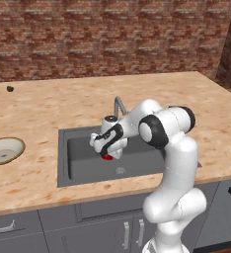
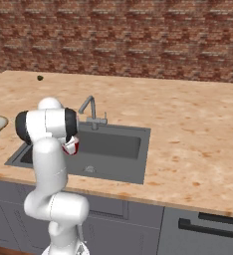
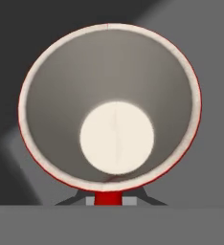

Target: Pick the mug and place it in the sink. Pick the bowl and place it in the open cabinet and then close the cabinet.

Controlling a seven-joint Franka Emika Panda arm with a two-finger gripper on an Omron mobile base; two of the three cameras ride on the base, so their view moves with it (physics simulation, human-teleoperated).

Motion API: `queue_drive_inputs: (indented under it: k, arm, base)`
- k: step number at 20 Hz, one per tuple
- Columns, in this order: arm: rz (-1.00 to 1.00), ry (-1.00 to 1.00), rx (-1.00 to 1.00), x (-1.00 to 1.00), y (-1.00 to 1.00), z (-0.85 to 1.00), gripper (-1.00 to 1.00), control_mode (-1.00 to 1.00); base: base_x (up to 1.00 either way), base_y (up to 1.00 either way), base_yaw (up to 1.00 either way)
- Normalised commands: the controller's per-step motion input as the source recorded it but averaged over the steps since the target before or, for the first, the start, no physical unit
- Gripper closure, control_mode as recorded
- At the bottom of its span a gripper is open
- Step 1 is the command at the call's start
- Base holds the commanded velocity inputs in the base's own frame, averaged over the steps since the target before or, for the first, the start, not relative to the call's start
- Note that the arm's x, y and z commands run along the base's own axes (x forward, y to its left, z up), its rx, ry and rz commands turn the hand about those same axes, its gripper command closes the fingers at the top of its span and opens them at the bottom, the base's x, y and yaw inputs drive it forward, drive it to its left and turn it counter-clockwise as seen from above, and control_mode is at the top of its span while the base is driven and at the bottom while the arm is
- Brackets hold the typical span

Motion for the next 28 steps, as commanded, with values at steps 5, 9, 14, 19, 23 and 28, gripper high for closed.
queue_drive_inputs:
  k: [5, 9, 14, 19, 23, 28]
  arm:
    - [-0.05, 0.02, 0.00, 0.14, -0.03, -0.30, 1.00, -1.00]
    - [-0.06, 0.00, 0.00, 0.06, -0.01, -0.34, 1.00, -1.00]
    - [-0.07, 0.00, 0.01, 0.22, 0.00, -0.31, 1.00, -1.00]
    - [-0.06, 0.00, 0.02, 0.18, -0.01, -0.39, 1.00, -1.00]
    - [-0.06, 0.02, 0.00, 0.24, 0.00, -0.36, 1.00, -1.00]
    - [-0.05, 0.04, 0.00, 0.37, 0.00, -0.34, 1.00, -1.00]
  base:
    - [0.00, 0.00, 0.00]
    - [0.00, 0.00, 0.00]
    - [0.00, 0.00, 0.00]
    - [0.00, 0.00, 0.00]
    - [0.00, 0.00, 0.00]
    - [0.00, 0.00, 0.00]
